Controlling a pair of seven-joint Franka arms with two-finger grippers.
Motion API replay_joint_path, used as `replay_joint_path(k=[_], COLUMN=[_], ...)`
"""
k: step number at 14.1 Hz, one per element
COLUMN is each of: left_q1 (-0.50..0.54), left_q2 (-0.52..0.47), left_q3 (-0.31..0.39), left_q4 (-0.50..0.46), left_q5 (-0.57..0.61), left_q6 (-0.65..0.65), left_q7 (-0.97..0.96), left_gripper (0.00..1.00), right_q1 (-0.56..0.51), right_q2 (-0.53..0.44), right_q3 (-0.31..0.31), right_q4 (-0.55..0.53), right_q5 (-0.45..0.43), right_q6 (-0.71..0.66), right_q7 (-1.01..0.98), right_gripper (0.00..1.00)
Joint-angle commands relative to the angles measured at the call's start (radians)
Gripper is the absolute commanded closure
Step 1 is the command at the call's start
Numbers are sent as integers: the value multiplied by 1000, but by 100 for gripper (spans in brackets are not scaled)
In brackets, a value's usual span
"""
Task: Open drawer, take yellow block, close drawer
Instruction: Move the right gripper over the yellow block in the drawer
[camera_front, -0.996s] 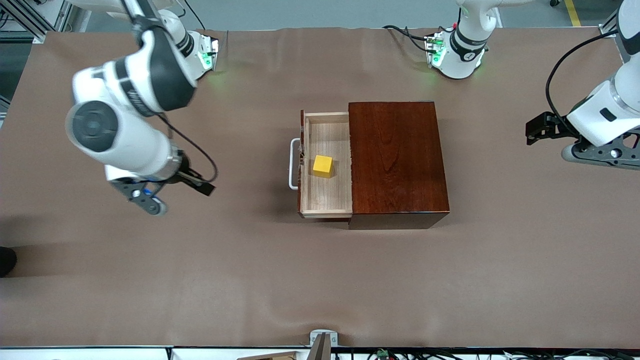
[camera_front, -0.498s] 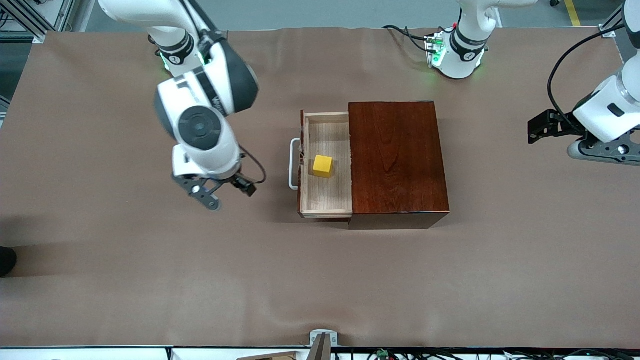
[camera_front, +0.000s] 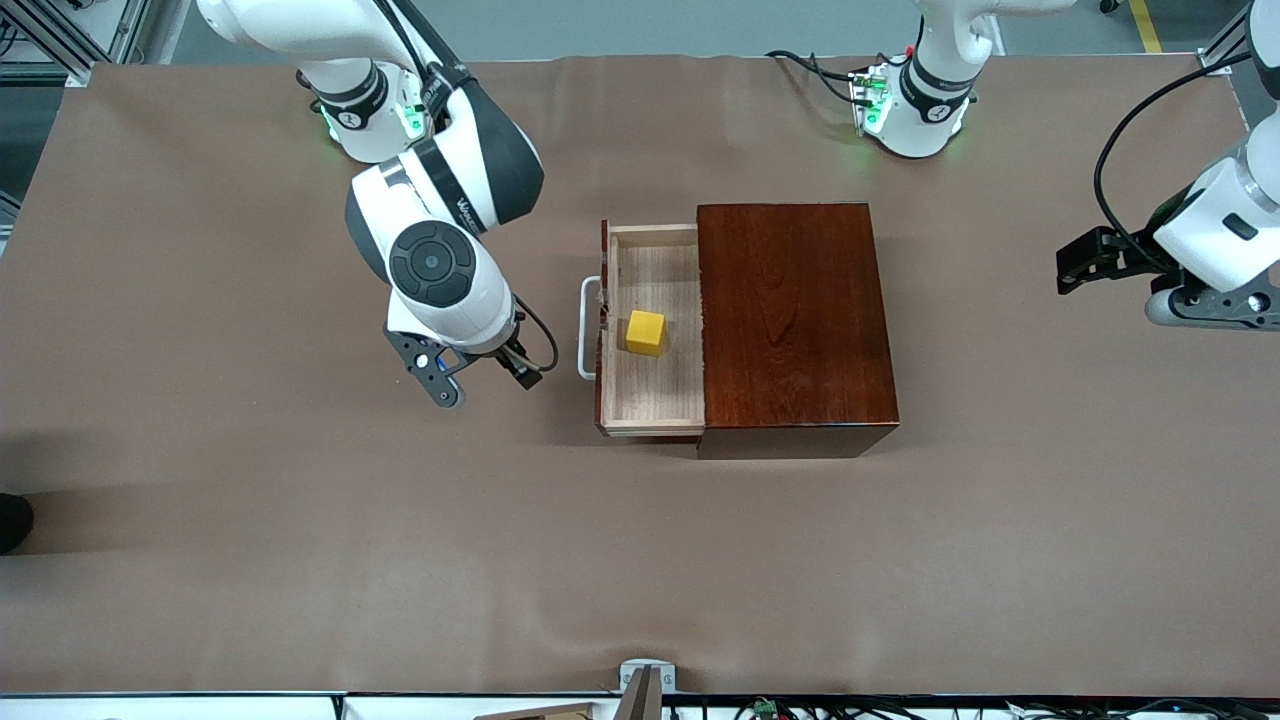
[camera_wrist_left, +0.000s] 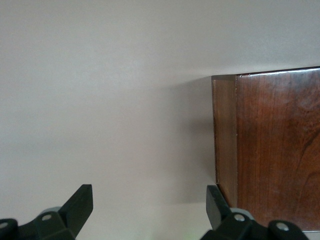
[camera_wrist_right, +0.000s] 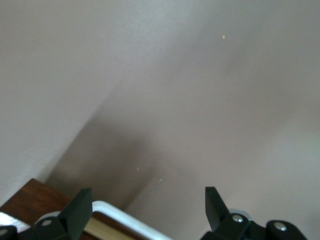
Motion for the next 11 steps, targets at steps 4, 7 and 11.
replay_joint_path(k=[4,7,11], left_q1=[-5,-5,-7], left_q2=[-28,-28,-28], left_q3=[13,13,13], left_q4=[-26,-26,-26], left_q5=[-21,-21,-21], left_q6=[16,16,16], left_q7=[-4,-4,-4], left_gripper=[0,0,0], right_q1=[65,114,173], right_q2=[38,60,112], right_q3=[-4,-4,-4], right_q4=[30,31,63], right_q5=[27,46,46], right_q6=[91,157,211], right_q7=[160,270,416], right_gripper=[0,0,0])
